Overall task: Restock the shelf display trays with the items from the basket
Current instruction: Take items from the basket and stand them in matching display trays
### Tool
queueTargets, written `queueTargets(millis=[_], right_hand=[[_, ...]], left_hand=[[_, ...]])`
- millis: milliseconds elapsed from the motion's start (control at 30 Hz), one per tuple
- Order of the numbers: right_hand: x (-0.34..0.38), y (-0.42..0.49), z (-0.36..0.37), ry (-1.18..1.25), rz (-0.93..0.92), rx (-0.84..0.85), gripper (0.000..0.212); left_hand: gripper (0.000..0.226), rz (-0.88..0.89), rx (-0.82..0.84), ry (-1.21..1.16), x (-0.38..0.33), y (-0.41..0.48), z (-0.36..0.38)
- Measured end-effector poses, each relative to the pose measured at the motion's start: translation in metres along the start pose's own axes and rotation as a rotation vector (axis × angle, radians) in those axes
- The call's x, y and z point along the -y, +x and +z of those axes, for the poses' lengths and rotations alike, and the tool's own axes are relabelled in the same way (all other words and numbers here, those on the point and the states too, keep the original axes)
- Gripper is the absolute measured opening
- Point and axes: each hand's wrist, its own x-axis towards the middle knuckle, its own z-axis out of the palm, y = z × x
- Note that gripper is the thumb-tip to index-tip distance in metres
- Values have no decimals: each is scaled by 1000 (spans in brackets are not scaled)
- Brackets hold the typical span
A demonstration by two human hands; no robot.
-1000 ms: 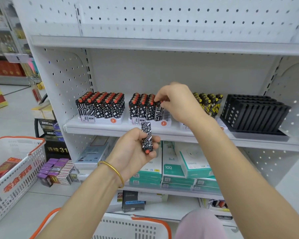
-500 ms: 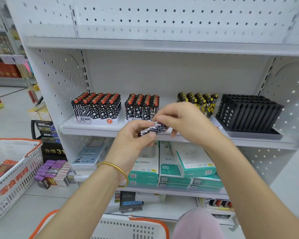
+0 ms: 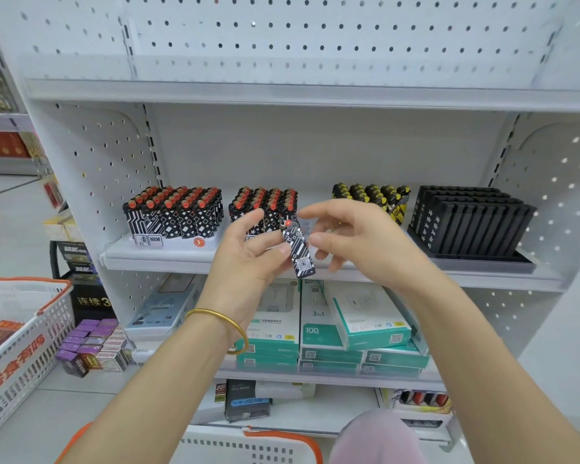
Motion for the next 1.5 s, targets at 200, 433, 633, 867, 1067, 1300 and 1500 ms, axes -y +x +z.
queueTargets(millis=[200, 433, 633, 867, 1067, 1300, 1500], right_hand=[[16, 11, -4, -191, -45, 0, 21], [24, 24, -6, -281, -73, -76, 13], [25, 66, -22, -623, -112, -232, 33], [18, 99, -11, -959, -42, -88, 38], [20, 115, -6, -929, 100, 25, 33], [14, 122, -4, -954, 126, 62, 33], [8, 131, -4, -1065, 77, 161, 45]], left_hand=[[57, 39, -19, 108, -1, 6, 2], [61, 214, -15, 321, -5, 18, 18], [32, 658, -116, 1307, -3, 53, 1], [57, 557, -40, 1707, 7, 60, -8], [51, 598, -58, 1736, 8, 62, -8], [51, 637, -62, 1751, 11, 65, -12], [50, 691, -75, 1710, 11, 62, -13]])
